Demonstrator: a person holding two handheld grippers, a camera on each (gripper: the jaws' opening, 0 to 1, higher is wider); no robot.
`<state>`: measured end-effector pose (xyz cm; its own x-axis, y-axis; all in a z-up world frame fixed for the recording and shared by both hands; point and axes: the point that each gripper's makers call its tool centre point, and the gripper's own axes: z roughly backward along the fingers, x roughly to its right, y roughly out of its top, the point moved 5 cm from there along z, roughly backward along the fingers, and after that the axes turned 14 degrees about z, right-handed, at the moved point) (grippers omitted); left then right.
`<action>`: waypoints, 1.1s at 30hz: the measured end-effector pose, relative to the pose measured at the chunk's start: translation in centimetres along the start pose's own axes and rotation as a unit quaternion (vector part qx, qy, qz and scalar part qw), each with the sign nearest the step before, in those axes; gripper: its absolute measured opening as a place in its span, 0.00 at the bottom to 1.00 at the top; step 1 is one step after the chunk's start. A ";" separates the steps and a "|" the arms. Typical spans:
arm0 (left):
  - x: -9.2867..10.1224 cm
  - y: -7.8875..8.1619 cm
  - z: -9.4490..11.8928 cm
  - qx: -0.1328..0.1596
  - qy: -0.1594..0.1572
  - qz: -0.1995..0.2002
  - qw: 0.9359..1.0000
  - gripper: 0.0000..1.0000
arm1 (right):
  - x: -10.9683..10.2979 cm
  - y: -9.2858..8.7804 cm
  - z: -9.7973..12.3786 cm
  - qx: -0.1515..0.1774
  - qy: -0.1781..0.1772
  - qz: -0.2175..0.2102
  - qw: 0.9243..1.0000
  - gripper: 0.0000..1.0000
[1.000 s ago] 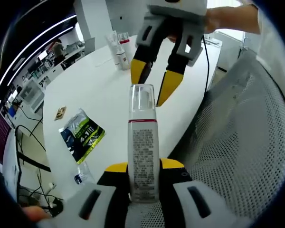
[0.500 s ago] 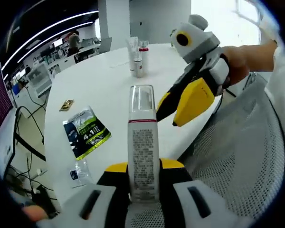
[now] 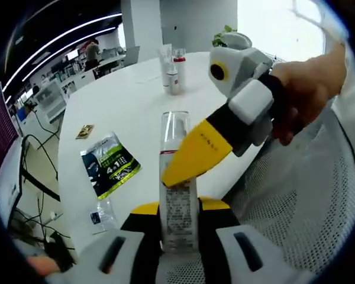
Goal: Arrange the skincare products in the storage area until every visible bottle or jar stands upright without overlapping.
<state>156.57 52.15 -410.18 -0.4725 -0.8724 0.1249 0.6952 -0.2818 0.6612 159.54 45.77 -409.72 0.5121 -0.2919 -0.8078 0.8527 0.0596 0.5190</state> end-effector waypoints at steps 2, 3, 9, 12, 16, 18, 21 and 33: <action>0.0 0.0 0.0 0.000 0.001 -0.003 1.000 0.18 | -0.1 0.0 0.1 -0.001 -0.004 0.003 1.000 0.21; 0.0 0.0 -0.1 0.000 0.001 -0.005 1.000 0.18 | -0.1 -0.1 0.2 -0.002 -0.009 0.008 1.000 0.15; 0.1 -0.5 -0.7 -0.017 0.002 -0.022 1.000 0.19 | -0.1 -0.3 0.3 -0.013 -0.016 0.053 0.998 0.15; 0.1 -0.6 -0.8 -0.021 0.009 -0.045 0.999 0.19 | -0.2 -0.1 0.3 -0.022 -0.023 0.098 0.995 0.15; -0.2 -0.8 -0.9 -0.027 0.018 -0.052 0.998 0.20 | -0.3 0.5 0.4 -0.025 -0.032 0.131 0.991 0.14; -0.3 -0.8 -0.9 -0.029 0.023 -0.053 0.998 0.22 | -0.3 0.7 0.6 -0.026 -0.037 0.145 0.988 0.14; -0.5 -1.1 -1.0 -0.038 0.030 -0.059 0.997 0.25 | 0.2 1.1 1.1 -0.028 -0.053 0.174 0.983 0.14; -0.8 -1.6 -1.3 -0.057 0.043 -0.076 0.995 0.32 | 4.3 2.8 5.5 -0.044 -0.133 0.252 0.958 0.15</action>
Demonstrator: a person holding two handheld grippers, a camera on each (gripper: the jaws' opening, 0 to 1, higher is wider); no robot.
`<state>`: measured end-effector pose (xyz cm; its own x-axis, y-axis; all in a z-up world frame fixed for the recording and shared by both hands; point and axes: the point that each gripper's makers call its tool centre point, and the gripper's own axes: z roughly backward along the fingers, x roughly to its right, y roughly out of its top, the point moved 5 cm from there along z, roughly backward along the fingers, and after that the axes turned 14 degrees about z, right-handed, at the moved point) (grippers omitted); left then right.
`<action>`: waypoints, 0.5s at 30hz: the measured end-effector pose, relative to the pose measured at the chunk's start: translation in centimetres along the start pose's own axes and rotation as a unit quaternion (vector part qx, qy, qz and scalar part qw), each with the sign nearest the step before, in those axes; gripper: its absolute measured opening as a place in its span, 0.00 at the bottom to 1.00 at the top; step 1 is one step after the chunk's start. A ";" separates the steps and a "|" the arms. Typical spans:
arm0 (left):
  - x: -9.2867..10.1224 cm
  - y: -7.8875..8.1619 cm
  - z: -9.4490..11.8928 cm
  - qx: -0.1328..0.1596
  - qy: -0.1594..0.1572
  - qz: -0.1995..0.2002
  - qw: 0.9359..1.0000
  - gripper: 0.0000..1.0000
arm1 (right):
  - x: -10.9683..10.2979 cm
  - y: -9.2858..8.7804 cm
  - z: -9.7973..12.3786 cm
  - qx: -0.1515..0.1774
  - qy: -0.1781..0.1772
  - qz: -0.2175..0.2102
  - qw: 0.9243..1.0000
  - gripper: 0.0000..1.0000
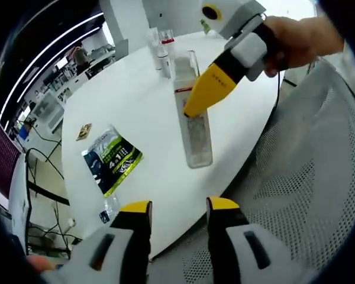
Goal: Arrange the skincare products in the storage area until every visible bottle or jar stands upright without overlapping.
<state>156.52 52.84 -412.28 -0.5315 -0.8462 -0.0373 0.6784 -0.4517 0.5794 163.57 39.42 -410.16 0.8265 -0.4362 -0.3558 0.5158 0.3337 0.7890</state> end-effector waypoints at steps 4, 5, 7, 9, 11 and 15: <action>0.0 -0.1 -0.1 -0.007 0.002 -0.007 1.000 0.32 | 1.8 -0.1 1.2 -0.002 -0.028 0.018 0.999 0.15; 0.0 -0.2 -0.1 -0.010 0.003 -0.010 1.000 0.32 | 2.3 -0.1 1.5 -0.003 -0.035 0.022 0.999 0.15; 0.0 -0.3 -0.2 -0.015 0.005 -0.013 1.000 0.31 | 3.1 -0.1 2.0 -0.006 -0.048 0.031 0.998 0.15; -0.1 -0.5 -0.2 -0.019 0.006 -0.015 1.000 0.31 | 3.7 0.0 2.4 -0.008 -0.059 0.040 0.997 0.15; -0.1 -0.5 -0.3 -0.022 0.008 -0.015 1.000 0.31 | 4.6 0.0 2.9 -0.014 -0.073 0.056 0.996 0.15; -0.5 -1.0 -0.5 -0.041 0.017 -0.017 0.999 0.31 | 6.8 0.0 4.3 -0.025 -0.099 0.079 0.992 0.15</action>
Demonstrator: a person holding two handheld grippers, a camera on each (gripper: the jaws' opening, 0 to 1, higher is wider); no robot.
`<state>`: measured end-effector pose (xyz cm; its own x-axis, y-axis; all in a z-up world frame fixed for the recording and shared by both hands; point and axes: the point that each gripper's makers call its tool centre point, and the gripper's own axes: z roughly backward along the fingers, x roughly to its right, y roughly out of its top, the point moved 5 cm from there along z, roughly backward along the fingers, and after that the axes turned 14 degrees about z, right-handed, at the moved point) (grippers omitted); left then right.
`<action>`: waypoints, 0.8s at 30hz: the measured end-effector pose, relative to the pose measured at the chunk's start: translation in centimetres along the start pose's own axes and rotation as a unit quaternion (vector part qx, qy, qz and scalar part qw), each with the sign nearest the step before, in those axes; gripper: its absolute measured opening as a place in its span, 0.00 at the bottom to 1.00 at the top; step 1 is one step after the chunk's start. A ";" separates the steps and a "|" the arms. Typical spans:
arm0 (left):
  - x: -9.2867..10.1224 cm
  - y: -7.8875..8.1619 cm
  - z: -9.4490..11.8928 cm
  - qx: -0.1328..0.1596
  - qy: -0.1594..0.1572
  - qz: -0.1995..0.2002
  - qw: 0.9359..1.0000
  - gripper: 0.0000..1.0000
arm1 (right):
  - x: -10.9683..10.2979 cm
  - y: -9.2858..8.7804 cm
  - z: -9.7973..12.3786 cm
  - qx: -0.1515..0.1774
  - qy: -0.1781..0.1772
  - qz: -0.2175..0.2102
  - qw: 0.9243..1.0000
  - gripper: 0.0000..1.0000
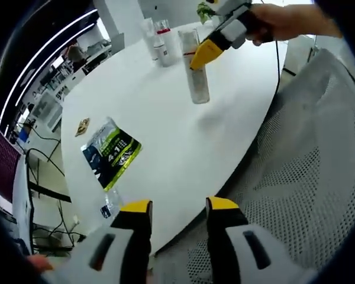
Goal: Arrange the skincare products in the storage area until every visible bottle or jar stands upright without overlapping.
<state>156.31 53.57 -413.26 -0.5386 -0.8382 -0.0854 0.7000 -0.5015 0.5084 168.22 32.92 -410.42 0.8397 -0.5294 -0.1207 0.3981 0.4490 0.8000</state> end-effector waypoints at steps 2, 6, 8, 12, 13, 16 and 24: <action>-0.1 -0.1 0.0 -0.004 0.001 0.003 1.000 0.31 | 0.9 -0.1 0.3 -0.002 -0.010 0.004 1.000 0.15; -0.1 -0.2 0.0 -0.007 0.004 0.003 1.000 0.30 | 2.5 -0.3 1.2 -0.003 -0.035 0.000 0.999 0.15; -0.2 -0.2 0.0 -0.008 0.004 0.004 1.000 0.29 | 3.3 -0.4 1.7 -0.004 -0.048 -0.001 0.999 0.15; -0.2 -0.3 0.0 -0.010 0.006 0.003 1.000 0.28 | 5.0 -0.6 2.7 -0.007 -0.078 0.000 0.997 0.15; -0.3 -0.3 -0.1 -0.010 0.006 0.003 1.000 0.28 | 5.5 -0.6 3.0 -0.008 -0.086 0.002 0.996 0.15; -0.3 -0.3 -0.1 -0.011 0.007 0.004 1.000 0.28 | 6.7 -0.8 3.6 -0.013 -0.106 0.004 0.994 0.15; -0.4 -0.4 -0.1 -0.015 0.011 0.006 1.000 0.26 | 9.2 -1.0 4.5 -0.018 -0.146 0.003 0.989 0.15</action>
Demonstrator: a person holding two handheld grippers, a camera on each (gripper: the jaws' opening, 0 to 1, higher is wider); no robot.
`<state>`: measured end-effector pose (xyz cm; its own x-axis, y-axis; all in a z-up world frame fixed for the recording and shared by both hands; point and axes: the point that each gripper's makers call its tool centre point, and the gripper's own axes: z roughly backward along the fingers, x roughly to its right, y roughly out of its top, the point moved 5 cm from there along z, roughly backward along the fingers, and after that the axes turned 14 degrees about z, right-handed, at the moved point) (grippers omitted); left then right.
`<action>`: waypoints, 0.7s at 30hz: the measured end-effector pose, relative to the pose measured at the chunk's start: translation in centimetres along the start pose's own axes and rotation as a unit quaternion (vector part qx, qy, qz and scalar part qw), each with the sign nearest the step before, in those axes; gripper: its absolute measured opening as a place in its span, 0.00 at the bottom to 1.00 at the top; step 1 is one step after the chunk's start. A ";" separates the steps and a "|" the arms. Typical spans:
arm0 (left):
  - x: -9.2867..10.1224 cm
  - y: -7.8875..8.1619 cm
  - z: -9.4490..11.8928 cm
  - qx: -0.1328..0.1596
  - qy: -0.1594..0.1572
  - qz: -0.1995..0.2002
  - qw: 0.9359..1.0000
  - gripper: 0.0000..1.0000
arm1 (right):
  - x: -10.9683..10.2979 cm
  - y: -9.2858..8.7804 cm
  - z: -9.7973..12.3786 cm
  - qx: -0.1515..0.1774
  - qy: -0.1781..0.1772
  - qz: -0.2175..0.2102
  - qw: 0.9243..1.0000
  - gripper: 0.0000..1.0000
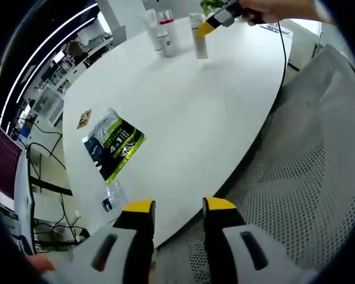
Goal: Arrange the skincare products in the storage area until every visible bottle or jar stands upright without overlapping.
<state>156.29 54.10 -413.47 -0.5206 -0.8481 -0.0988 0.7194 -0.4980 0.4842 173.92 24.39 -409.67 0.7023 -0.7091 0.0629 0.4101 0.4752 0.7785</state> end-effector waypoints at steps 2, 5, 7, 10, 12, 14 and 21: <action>0.0 0.0 0.0 -0.001 0.001 0.000 1.000 0.26 | 0.5 0.0 0.0 0.000 -0.007 0.000 1.000 0.15; -0.1 0.0 0.0 -0.002 0.002 0.000 1.000 0.26 | 1.3 0.0 -0.1 -0.002 -0.017 0.000 1.000 0.15; -0.1 -0.1 0.0 -0.002 0.003 0.000 1.000 0.26 | 1.9 -0.1 -0.2 -0.003 -0.023 -0.001 1.000 0.15; -0.1 -0.1 -0.1 -0.003 0.004 0.001 1.000 0.25 | 3.2 -0.2 -0.3 -0.008 -0.038 -0.001 0.999 0.15; -0.2 -0.1 -0.1 -0.004 0.005 0.001 1.000 0.25 | 3.7 -0.3 -0.5 -0.008 -0.043 -0.003 0.999 0.15; -0.2 -0.2 -0.1 -0.005 0.005 0.002 1.000 0.25 | 4.0 -0.4 -0.5 -0.009 -0.047 -0.003 0.999 0.15; -0.3 -0.2 -0.1 -0.007 0.007 0.003 1.000 0.24 | 4.2 -0.3 -0.7 -0.011 -0.060 -0.005 0.998 0.15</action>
<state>156.31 54.43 -413.64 -0.5098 -0.8535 -0.1079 0.7288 -0.4951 0.4730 177.12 21.66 -410.02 0.6242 -0.7703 0.1305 0.4301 0.4782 0.7657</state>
